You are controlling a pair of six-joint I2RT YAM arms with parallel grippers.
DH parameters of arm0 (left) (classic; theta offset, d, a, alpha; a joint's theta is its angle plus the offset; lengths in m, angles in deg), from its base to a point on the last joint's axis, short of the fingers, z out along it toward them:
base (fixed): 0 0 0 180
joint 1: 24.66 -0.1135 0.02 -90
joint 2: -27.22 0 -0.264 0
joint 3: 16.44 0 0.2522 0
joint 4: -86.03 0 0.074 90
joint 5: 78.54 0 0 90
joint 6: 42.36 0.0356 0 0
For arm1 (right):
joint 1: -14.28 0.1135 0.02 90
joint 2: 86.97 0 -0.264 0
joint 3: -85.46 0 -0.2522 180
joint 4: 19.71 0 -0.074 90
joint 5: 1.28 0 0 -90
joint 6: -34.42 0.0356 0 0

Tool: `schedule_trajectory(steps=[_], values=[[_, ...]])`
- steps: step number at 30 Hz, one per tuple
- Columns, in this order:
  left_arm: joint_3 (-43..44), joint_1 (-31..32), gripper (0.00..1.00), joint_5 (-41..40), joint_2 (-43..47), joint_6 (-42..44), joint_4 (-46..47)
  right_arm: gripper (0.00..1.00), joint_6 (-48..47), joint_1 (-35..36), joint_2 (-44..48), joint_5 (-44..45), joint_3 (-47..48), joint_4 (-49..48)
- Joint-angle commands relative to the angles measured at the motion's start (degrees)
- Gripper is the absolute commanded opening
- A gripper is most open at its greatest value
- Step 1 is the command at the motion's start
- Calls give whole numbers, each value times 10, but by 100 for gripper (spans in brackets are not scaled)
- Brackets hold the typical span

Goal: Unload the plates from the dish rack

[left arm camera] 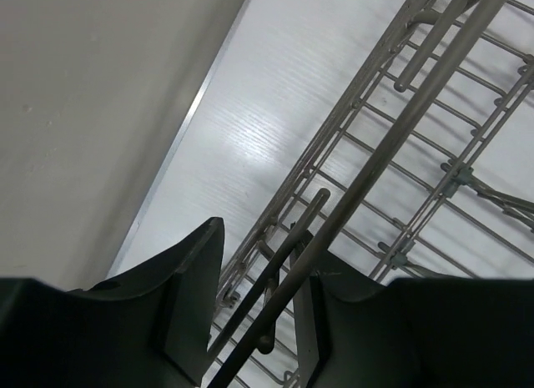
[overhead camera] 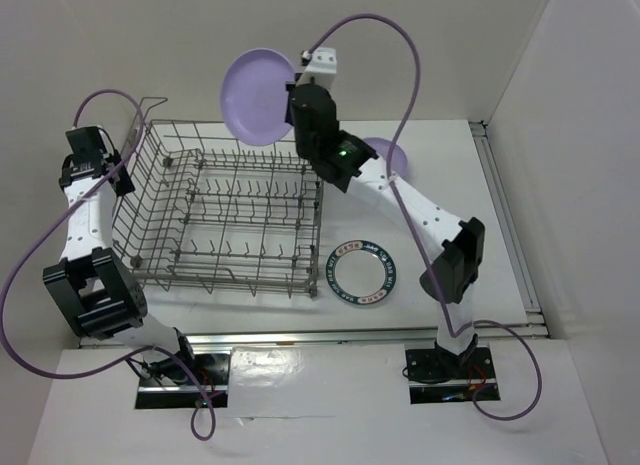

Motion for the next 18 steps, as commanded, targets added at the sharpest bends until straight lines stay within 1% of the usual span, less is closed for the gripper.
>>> schedule_trajectory(steps=[1,3,4,5,6,7,8,9,10,11,12,13,14,15,17,18], values=[[2,-54,0,-57,-36,-108,-25,0,85,-54,77,-6,-50,59],[2,-55,0,-57,-36,-101,-18,0,131,-88,100,-44,-93,81],[2,-55,0,-42,-36,-87,-11,0,143,-125,117,-62,-106,99],[2,-55,0,-32,-36,-70,-11,0,164,-146,124,-102,-127,111],[2,-55,0,-25,-36,-62,-11,0,175,-166,124,-124,-137,124],[2,-55,0,-16,-36,-48,-4,0,185,-205,133,-148,-145,143],[-3,-55,0,-7,-36,-27,2,0,198,-225,142,-170,-169,143],[-3,-55,0,-7,-36,-27,2,0,198,-243,142,-220,-184,143],[-3,-55,0,-2,-36,-16,2,0,198,-280,149,-249,-196,150],[-3,-55,0,4,-42,7,9,0,214,-298,149,-274,-218,150],[-3,-55,0,10,-42,15,9,0,214,-315,149,-321,-231,156],[-3,-55,0,10,-48,23,18,0,223,-331,149,-341,-242,156],[-3,-55,0,18,-49,50,24,0,224,-357,154,-357,-271,148],[2,-55,0,23,-56,62,29,0,224,-370,154,-399,-287,136],[18,-55,0,23,-71,82,38,0,229,-399,154,-429,-315,108],[24,-55,0,11,-77,101,45,0,239,-408,154,-444,-334,108]])
